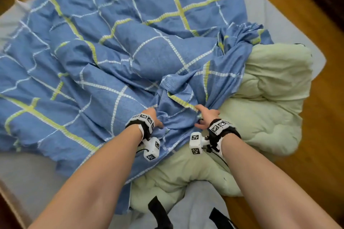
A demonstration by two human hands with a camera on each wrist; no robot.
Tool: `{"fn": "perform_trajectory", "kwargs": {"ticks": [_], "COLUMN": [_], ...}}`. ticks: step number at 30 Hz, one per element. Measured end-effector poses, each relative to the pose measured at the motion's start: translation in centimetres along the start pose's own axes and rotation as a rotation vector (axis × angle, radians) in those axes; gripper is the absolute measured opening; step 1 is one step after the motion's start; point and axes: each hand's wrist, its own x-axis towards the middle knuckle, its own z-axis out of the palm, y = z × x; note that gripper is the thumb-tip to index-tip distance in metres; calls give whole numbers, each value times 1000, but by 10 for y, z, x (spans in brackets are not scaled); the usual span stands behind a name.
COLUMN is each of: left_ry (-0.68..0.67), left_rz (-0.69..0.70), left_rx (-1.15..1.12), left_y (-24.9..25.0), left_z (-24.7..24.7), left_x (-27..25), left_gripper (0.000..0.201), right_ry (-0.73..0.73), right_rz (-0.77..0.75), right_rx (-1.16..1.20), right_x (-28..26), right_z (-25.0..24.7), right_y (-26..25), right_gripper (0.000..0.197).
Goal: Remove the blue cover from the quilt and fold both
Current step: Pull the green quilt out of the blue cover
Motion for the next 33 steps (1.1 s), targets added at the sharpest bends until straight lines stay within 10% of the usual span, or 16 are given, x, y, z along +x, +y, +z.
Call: {"fn": "perform_trajectory", "kwargs": {"ticks": [6, 13, 20, 24, 33], "left_ry": [485, 1015, 733, 562, 239], "left_rz": [-119, -393, -127, -223, -385], "left_rx": [4, -296, -523, -441, -727], "left_y": [-20, -131, -172, -198, -294], "left_z": [-64, -150, -64, 12, 220], "left_x": [-40, -143, -152, -158, -169], "left_gripper": [25, 27, 110, 138, 154], "right_ry": [-311, -648, -546, -300, -441], "right_rz": [-37, -301, -327, -303, -211], "right_rx": [-43, -92, -280, -455, -936], "right_x": [-22, -126, -131, -126, -143], "right_z": [49, 162, 157, 112, 103], "right_y": [-7, -63, -3, 75, 290], "right_gripper": [126, 43, 75, 86, 79]}}
